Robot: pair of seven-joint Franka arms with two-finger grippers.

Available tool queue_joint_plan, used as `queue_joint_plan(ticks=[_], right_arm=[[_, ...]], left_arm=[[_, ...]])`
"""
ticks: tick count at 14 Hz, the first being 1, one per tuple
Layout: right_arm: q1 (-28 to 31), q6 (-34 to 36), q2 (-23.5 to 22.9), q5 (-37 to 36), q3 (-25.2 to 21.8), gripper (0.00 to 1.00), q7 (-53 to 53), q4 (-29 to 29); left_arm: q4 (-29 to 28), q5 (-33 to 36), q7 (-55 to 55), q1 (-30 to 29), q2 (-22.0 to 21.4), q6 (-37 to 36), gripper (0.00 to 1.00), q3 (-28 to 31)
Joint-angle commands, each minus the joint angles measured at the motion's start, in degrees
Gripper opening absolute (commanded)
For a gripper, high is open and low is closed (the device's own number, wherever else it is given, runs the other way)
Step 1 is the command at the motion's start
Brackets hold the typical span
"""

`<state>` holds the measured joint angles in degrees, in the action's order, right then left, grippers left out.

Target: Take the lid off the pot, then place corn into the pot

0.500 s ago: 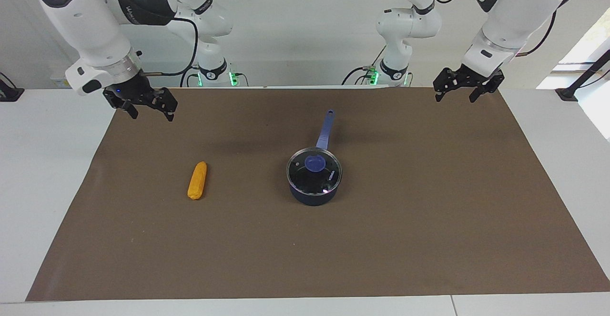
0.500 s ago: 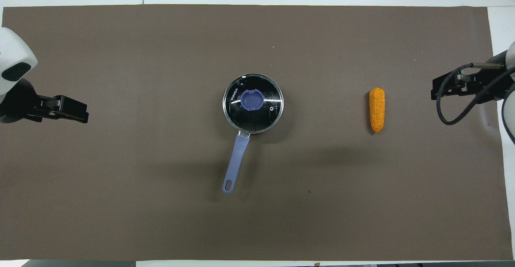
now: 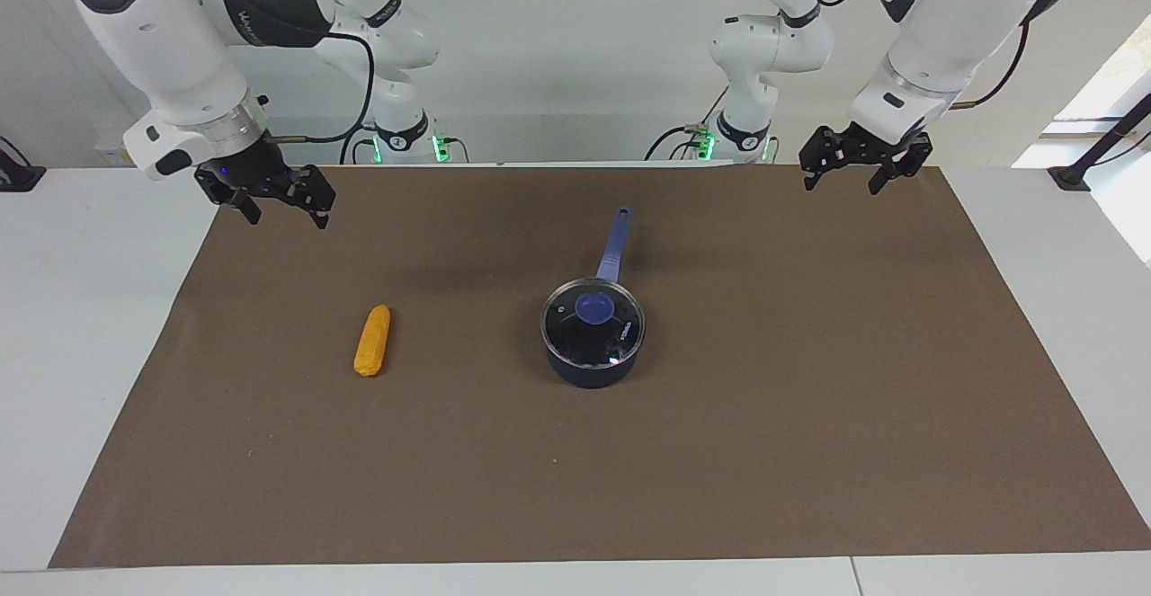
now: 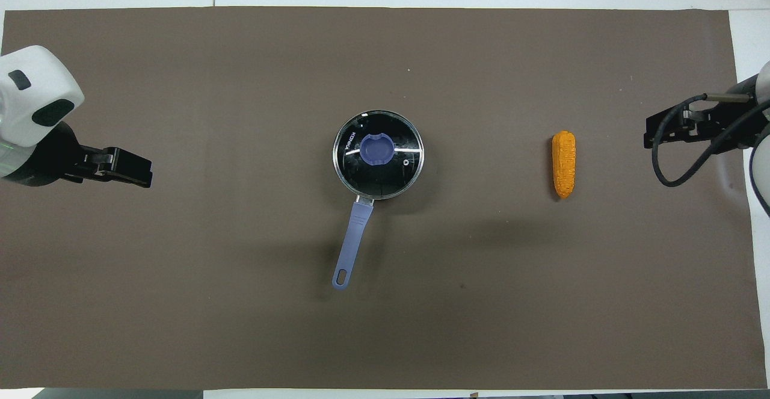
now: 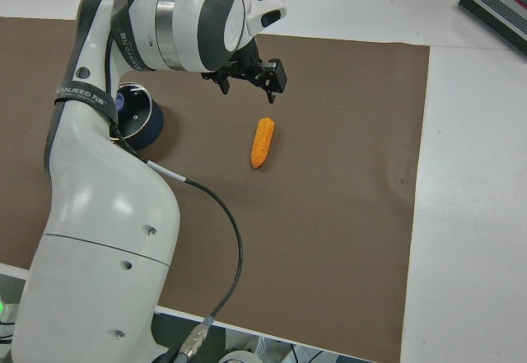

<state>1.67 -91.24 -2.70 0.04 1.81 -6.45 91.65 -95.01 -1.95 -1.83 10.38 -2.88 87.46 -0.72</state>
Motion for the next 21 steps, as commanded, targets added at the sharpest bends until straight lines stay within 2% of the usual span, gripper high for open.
queue_joint_plan(ticks=[1,3,4,6,7,8,9,12,15,20,21], right_arm=[[0.3,-5.1,1.4,0.2,1.4,1.00,1.5,3.4],[-0.1,-9.8,1.6,0.2,1.8,1.00,1.3,6.4],[-1.0,-12.4,0.3,0.3,1.8,1.00,1.1,7.6],[-2.5,-23.4,-1.2,0.2,1.8,1.00,1.0,14.5],[-3.3,-29.2,-2.2,0.2,1.8,1.00,0.9,18.0],[-3.4,-34.8,-4.0,0.3,1.8,1.00,0.9,21.1],[-3.5,-39.5,-4.9,0.3,1.8,1.00,0.9,23.5],[-2.3,-43.9,-7.3,0.2,1.8,1.00,1.6,27.1],[-1.8,-45.5,-10.4,0.2,1.8,0.99,1.6,28.0],[-2.2,-47.8,-13.5,0.2,1.8,0.90,-0.5,27.9],[-1.9,-47.7,-13.6,0.2,1.8,0.82,-0.1,27.9]], left_arm=[[-3.1,-0.9,-2.7,3.7,-1.3,6.7,1.00,0.5],[-0.1,-1.6,-10.9,9.5,3.4,9.7,1.00,0.5],[3.3,-2.4,-13.7,12.1,7.6,10.3,1.00,0.5],[16.3,-3.6,-22.0,17.0,21.3,10.0,1.00,0.6],[22.2,-3.7,-24.2,18.5,26.6,10.2,1.00,0.6],[25.1,-3.6,-24.6,20.1,30.0,10.5,1.00,0.8],[25.6,-3.3,-25.1,21.6,31.9,11.4,1.00,0.9],[25.5,-2.1,-28.4,25.3,35.3,14.8,1.00,1.2],[25.1,-1.8,-28.3,25.6,35.6,15.5,1.00,1.1],[20.3,-0.4,-31.2,27.7,34.7,19.7,1.00,1.2],[19.5,-0.3,-31.2,27.6,34.4,19.8,1.00,1.2]])
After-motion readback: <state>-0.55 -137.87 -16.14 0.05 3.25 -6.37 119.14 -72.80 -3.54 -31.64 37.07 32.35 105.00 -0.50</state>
